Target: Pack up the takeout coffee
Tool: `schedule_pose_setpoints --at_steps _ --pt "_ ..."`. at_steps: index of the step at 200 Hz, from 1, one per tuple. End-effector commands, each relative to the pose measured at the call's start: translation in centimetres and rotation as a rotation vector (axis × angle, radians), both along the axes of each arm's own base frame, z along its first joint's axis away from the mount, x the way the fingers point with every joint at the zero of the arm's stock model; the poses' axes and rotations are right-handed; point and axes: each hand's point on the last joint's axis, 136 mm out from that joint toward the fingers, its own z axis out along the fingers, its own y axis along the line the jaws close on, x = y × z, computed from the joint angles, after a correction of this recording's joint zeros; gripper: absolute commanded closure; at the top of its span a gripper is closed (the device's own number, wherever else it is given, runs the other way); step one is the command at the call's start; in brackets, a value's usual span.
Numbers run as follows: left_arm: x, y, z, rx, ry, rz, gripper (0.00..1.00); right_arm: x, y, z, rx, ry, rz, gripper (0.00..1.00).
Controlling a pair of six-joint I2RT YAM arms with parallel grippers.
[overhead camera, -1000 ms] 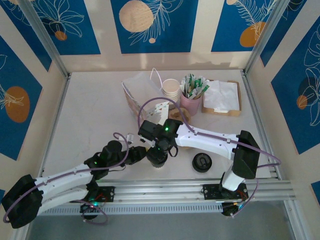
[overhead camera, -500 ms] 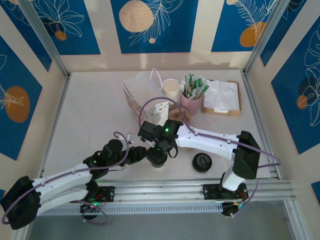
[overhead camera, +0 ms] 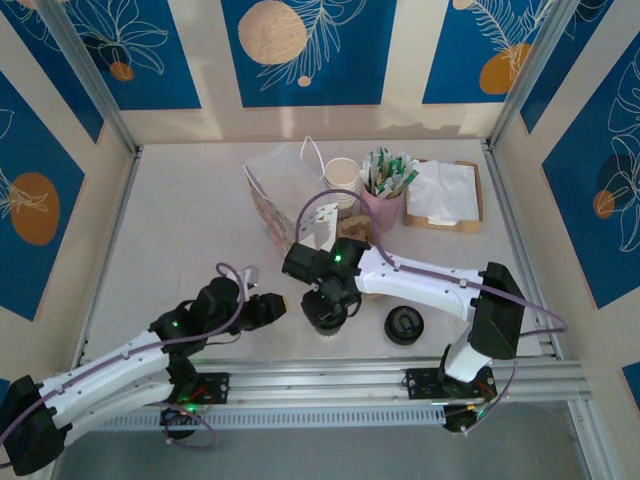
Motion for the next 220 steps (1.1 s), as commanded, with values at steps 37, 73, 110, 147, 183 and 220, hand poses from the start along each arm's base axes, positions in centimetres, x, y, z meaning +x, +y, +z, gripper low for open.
schedule_pose_setpoints --at_steps 37,73,110,147,183,220 --pt "-0.4 0.8 0.5 0.054 -0.017 -0.002 0.57 0.0 -5.3 0.5 -0.117 -0.021 -0.198 0.35" --pt "-0.3 1.2 0.9 0.073 -0.029 0.004 0.57 0.0 -7.0 0.7 -0.075 -0.031 -0.287 0.34" --pt "-0.3 1.1 0.8 0.076 -0.022 0.003 0.57 0.2 -8.3 0.6 -0.034 -0.042 -0.343 0.33" --pt "-0.2 1.1 1.0 0.074 -0.024 0.006 0.57 0.1 -9.2 0.5 -0.017 -0.042 -0.376 0.31" --pt "-0.3 0.8 1.1 0.058 -0.016 0.0 0.57 0.1 -9.5 0.4 -0.008 -0.037 -0.387 0.29" --pt "-0.3 0.9 0.9 0.066 -0.007 0.002 0.57 0.1 -9.3 0.4 0.01 -0.027 -0.396 0.26"
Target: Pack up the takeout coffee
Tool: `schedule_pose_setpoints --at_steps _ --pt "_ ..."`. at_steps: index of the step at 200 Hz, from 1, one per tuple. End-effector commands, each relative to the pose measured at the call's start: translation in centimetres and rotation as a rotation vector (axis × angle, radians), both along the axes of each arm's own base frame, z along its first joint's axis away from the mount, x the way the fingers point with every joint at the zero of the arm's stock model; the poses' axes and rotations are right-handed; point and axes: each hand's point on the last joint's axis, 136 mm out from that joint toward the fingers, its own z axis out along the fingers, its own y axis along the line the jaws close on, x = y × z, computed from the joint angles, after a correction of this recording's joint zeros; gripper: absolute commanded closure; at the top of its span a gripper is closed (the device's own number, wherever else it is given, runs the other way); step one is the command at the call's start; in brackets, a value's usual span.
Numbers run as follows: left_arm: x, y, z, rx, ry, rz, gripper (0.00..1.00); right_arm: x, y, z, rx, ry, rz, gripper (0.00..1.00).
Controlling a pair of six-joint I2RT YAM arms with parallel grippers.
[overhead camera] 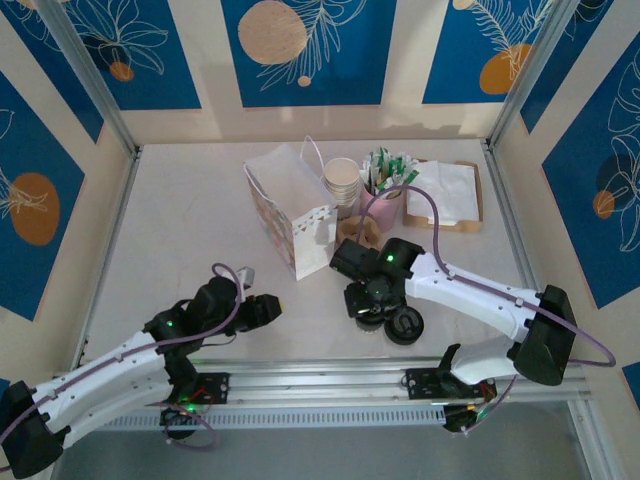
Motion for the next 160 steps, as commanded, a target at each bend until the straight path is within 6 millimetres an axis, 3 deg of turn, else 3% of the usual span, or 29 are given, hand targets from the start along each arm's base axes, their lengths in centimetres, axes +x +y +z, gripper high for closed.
schedule_pose_setpoints --at_steps 1,96,129,160 --pt "-0.2 -0.3 1.0 -0.005 -0.01 -0.017 0.57 -0.4 -0.1 0.0 0.024 0.012 -0.026 0.25" --pt "-0.2 0.0 1.4 0.008 -0.015 -0.014 0.59 -0.6 -0.1 0.5 0.038 0.024 -0.067 0.19" --pt "0.1 0.9 2.4 0.079 -0.051 -0.011 0.58 0.3 0.1 3.5 0.098 -0.075 -0.036 0.19" --pt "0.6 2.3 4.1 0.169 -0.105 0.009 0.56 2.5 -0.6 6.7 0.14 -0.203 -0.026 0.19"
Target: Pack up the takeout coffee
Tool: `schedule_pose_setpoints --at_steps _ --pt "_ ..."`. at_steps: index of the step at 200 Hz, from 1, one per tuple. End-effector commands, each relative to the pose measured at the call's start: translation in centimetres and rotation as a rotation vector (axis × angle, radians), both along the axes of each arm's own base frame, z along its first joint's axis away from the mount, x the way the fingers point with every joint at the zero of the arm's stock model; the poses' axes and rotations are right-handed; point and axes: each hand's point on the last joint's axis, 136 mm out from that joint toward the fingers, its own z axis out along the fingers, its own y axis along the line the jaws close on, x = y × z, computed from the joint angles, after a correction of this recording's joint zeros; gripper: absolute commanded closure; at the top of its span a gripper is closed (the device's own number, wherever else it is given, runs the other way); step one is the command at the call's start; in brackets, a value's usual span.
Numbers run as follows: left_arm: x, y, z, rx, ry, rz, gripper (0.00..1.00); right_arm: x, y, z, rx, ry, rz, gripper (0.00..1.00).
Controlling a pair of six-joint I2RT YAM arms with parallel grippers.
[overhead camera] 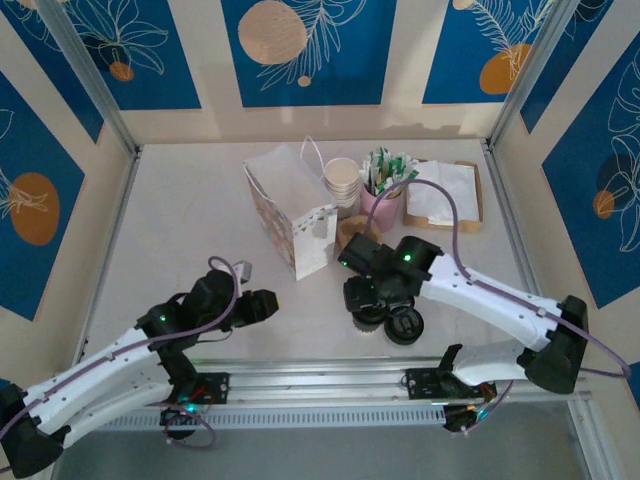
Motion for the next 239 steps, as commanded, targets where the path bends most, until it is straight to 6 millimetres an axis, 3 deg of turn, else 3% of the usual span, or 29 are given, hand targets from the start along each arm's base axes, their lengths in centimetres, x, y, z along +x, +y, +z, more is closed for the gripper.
schedule_pose_setpoints --at_steps 1,27,50,73,103,160,170,239 --pt "0.3 1.4 1.5 0.099 -0.064 0.006 0.56 1.9 -1.0 3.3 0.031 -0.121 -0.004 0.19" --pt "1.0 2.2 3.2 0.168 -0.106 0.015 0.53 4.7 -1.0 4.7 0.1 -0.203 0.018 0.25" --pt "1.6 2.5 4.7 0.22 -0.13 0.025 0.49 7.7 -0.8 4.7 0.184 -0.218 0.034 0.33" --pt "2.2 2.7 6.1 0.247 -0.156 0.032 0.45 10.3 -0.9 3.8 0.224 -0.205 0.057 0.5" --pt "2.4 2.0 6.3 0.231 -0.137 0.026 0.42 12.7 -1.3 1.5 0.125 -0.154 0.108 0.51" --pt "2.4 1.7 5.3 0.214 -0.086 0.047 0.41 14.6 -1.2 -3.7 0.079 -0.044 0.136 0.57" --pt "2.4 1.8 5.0 0.214 -0.075 0.054 0.41 14.8 -0.9 -4.1 0.076 -0.036 0.146 0.6" --pt "2.2 2.6 4.3 0.213 -0.06 0.095 0.4 15.6 -0.3 -5.7 0.04 0.006 0.178 0.57"
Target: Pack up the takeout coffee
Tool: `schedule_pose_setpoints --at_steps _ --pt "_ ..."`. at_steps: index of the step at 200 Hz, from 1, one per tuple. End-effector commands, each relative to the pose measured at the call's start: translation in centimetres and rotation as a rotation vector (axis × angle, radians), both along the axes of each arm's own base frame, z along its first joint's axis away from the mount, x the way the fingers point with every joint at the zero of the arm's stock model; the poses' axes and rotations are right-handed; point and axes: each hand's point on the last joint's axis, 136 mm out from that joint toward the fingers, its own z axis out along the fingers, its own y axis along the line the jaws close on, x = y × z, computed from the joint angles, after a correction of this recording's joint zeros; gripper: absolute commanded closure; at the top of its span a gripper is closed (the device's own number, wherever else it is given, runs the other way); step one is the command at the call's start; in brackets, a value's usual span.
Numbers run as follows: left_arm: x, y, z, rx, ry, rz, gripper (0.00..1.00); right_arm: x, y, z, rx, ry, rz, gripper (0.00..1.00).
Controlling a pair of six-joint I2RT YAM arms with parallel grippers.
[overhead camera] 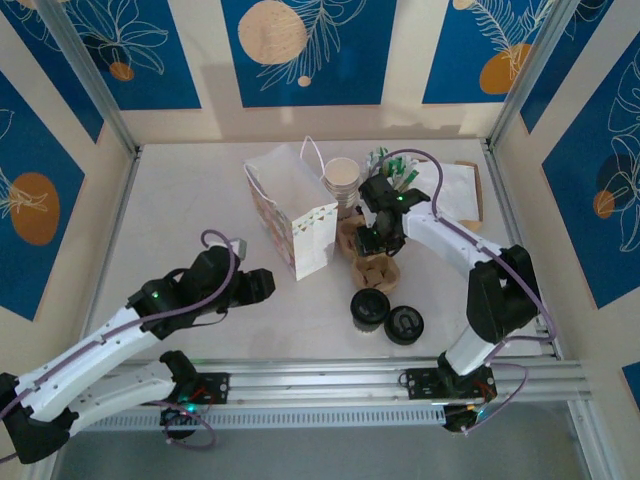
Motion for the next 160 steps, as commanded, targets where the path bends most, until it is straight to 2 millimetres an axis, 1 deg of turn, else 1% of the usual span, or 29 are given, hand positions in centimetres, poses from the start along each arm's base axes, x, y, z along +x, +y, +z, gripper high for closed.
schedule_pose_setpoints --at_steps 1,25,53,89,138,160 --pt "-0.2 0.7 -0.4 0.003 0.012 0.031 0.4 0.5 1.1 0.8 0.023 -0.011 0.043 0.57" --pt "-0.2 0.8 -0.6 0.006 0.018 0.038 0.4 0.6 1.1 0.6 0.012 -0.002 0.04 0.56" --pt "-0.2 0.8 -0.8 0.007 0.023 0.042 0.4 0.7 1.3 0.3 -0.003 -0.008 0.05 0.52" --pt "-0.3 1.0 -1.4 0.007 0.034 0.055 0.4 0.8 1.4 -0.4 -0.04 0.004 0.057 0.52" --pt "-0.3 1.1 -1.8 0.012 0.04 0.06 0.4 0.7 0.7 -0.3 -0.081 -0.013 0.034 0.51" --pt "-0.3 1.1 -1.8 0.01 0.039 0.061 0.4 0.5 0.8 -0.2 -0.067 -0.01 0.029 0.53"
